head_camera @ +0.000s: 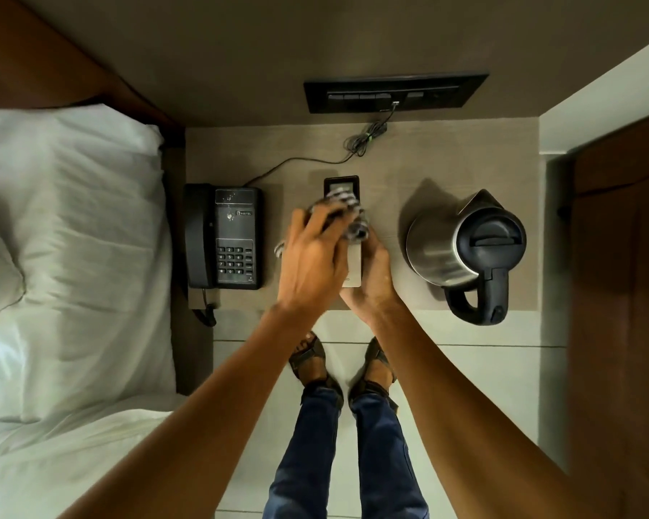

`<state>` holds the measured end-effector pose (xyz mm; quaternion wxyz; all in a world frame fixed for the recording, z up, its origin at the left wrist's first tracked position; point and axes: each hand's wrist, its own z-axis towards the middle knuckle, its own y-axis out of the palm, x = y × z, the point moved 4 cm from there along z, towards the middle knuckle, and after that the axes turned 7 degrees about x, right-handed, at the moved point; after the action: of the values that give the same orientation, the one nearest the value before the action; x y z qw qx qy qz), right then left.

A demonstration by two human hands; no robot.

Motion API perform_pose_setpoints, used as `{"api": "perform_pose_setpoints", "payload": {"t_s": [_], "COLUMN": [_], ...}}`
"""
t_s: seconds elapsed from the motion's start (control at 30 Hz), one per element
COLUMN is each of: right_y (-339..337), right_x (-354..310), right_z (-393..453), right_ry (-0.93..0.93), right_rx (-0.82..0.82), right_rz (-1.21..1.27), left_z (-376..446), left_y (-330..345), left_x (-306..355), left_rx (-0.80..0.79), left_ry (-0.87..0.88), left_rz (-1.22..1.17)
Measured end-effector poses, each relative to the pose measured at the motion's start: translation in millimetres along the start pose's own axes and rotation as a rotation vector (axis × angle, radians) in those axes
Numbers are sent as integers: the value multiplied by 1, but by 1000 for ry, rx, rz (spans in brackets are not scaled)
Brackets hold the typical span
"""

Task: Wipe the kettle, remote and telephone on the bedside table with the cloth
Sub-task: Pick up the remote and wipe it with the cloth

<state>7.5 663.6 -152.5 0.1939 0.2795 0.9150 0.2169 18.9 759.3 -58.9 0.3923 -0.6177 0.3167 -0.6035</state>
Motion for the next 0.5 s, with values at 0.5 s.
{"api": "perform_pose_setpoints", "payload": {"t_s": [0.5], "right_y": [6], "right_x": [21], "right_z": [-5], "right_ry": [8], "right_rx": [17], "right_rz": [91], "left_z": [-3], "left_y": [-4], "left_x": [6], "left_rx": [85], "left_ry": [-84], "left_rz": [-109]}}
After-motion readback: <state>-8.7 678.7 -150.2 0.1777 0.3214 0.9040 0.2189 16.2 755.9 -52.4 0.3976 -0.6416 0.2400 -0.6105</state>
